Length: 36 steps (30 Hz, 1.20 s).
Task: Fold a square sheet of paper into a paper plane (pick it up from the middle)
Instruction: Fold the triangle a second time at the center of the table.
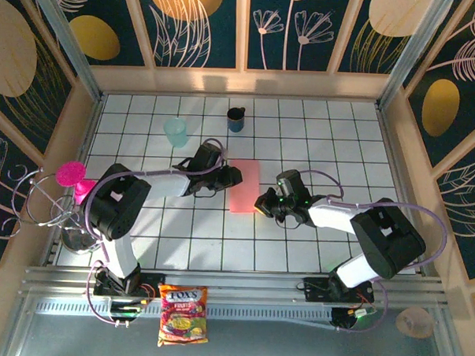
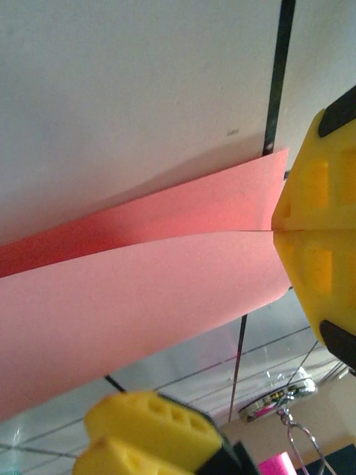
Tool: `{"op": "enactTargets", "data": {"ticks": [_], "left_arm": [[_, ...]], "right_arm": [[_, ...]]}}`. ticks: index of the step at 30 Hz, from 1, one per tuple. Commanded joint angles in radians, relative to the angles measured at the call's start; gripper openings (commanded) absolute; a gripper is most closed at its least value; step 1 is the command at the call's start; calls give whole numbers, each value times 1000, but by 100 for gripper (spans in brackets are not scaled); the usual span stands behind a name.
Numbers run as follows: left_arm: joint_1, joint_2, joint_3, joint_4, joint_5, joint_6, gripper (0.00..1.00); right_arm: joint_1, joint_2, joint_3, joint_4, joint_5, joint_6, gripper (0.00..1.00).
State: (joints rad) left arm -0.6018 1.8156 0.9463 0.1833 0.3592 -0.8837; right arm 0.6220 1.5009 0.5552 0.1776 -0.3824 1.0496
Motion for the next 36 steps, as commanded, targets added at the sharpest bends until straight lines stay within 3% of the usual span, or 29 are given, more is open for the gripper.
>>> {"op": "enactTargets", "data": {"ticks": [1,17,36], "left_arm": [[5,23,46,13,27,24,34],[11,147,111,-133,-65,90,27],[14,126,86,-125,-75,87,21]], "right_arm": [[2,-17,17,-67,19,-27,6],[1,-22,62,-61,-23,-99,4],[15,202,206,118,-101,-140,3]]}}
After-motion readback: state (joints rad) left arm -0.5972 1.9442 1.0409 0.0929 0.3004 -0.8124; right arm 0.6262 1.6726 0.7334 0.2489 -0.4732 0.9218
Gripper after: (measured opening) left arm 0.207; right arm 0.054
